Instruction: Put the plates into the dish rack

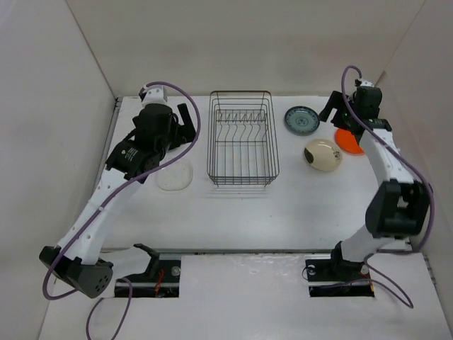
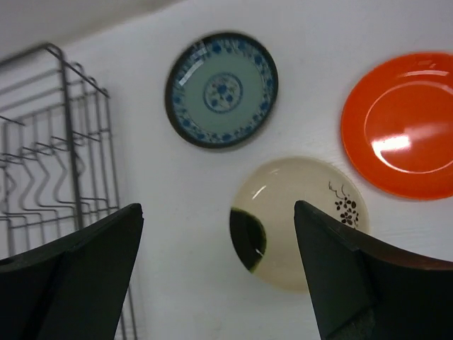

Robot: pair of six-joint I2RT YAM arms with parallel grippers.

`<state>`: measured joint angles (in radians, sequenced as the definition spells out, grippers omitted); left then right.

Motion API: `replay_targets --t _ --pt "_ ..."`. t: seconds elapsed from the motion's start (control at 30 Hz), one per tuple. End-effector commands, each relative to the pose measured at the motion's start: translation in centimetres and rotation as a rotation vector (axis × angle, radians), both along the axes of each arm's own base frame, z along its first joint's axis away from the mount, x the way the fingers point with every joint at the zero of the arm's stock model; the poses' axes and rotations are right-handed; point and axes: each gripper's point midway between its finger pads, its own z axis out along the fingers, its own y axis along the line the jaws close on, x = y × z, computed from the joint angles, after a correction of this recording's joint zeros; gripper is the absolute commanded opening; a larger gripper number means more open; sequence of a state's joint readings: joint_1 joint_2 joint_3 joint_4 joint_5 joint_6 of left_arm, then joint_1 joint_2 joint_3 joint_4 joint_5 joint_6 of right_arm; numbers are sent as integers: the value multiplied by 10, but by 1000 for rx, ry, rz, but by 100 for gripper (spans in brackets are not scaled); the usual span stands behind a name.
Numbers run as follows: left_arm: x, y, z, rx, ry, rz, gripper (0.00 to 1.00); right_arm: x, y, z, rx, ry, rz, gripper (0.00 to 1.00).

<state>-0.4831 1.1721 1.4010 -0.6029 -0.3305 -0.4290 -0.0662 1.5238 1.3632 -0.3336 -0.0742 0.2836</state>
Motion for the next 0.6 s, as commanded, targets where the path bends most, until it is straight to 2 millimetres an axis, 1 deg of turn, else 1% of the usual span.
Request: replay_targets --t 0.0,0.03,0.07,0.1,0.13,0.17,0.2,0.23,0.27,0.3,0.33,0.37,0.4,0.43,0.47,0.5,0.53,0.57 --pt "5 0 16 -53 -59 -11 100 49 10 23 25 -124 172 92" --pt "5 -2 11 -44 -49 -28 100 57 11 16 58 -118 247 92" --pt "6 1 7 -40 -41 -19 100 65 10 7 78 -99 282 92" --pt "6 1 7 -40 -41 -19 100 82 5 -12 103 -51 288 92" --pt "3 2 7 -40 -42 -19 100 88 3 -19 110 -37 309 90" --pt "0 4 3 -39 -38 -19 100 94 5 -24 122 -32 326 90" --pt "-3 5 1 -38 -36 -19 100 103 -3 -20 112 -47 310 90" --pt "-2 4 -1 -39 -38 -19 100 109 -5 -43 128 -3 307 90" --pt "-5 4 -5 -34 -33 -34 100 114 -10 -50 113 15 290 90" --pt "-7 2 0 -49 -48 -48 100 118 -10 -58 119 32 288 90" --pt "-7 2 -5 -44 -37 -48 100 124 -14 -73 114 65 283 90" --pt "-8 1 -9 -44 -27 -56 100 127 -17 -82 112 88 268 90" --pt "-7 4 -9 -44 -27 -47 100 129 -20 -90 108 105 254 90" --pt "-9 4 -6 -47 -35 -47 100 129 -28 -98 108 125 232 90" --pt "-9 5 -10 -44 -27 -47 100 130 -28 -112 115 148 231 90" --pt "-9 5 -10 -44 -27 -47 100 130 -27 -117 123 156 238 90" --pt "-10 3 -10 -49 -25 -57 100 130 -27 -117 123 156 238 90" --pt "-10 2 -10 -49 -25 -57 100 130 -27 -128 131 181 237 90"
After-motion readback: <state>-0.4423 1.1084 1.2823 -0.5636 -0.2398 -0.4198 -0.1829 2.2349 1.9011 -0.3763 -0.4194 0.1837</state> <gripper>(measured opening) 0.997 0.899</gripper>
